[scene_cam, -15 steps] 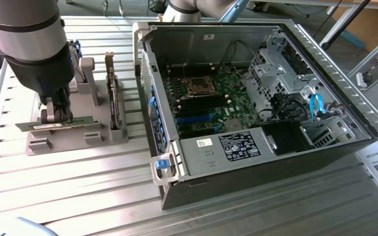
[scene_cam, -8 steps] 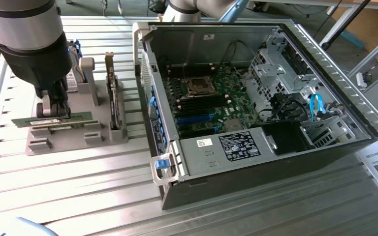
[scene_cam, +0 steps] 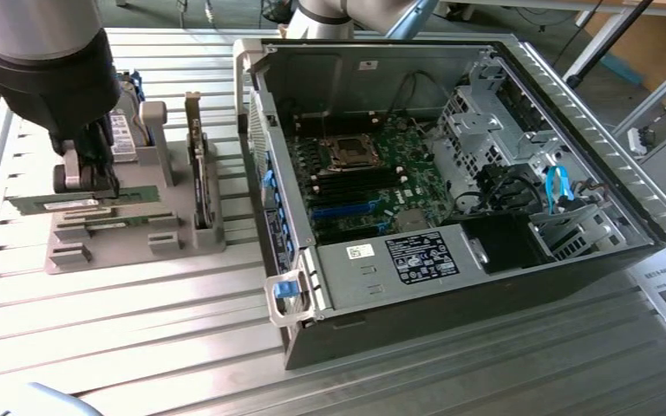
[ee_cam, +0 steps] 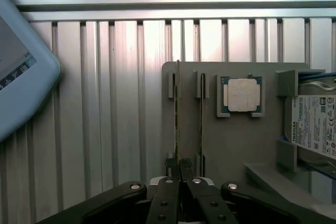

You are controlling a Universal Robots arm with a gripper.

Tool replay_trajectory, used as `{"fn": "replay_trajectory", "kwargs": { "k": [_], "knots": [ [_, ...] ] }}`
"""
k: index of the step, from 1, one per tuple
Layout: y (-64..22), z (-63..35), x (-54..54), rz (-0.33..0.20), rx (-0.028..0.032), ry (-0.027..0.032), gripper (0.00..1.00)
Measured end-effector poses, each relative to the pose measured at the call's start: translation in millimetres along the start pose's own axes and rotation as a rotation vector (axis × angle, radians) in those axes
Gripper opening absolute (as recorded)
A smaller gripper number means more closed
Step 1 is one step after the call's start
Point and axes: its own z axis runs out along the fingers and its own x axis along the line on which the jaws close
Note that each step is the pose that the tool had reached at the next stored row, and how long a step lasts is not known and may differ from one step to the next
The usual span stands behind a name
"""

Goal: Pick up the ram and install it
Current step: 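Pick up the ram and move it above insertion slot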

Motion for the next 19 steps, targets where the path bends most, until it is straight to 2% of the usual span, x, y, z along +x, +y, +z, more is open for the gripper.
{"fn": "replay_trajectory", "kwargs": {
  "k": [19],
  "knots": [
    [2.0,-45.9,-0.7,0.001,0.0003,0.0159,0.12]
  ]
}}
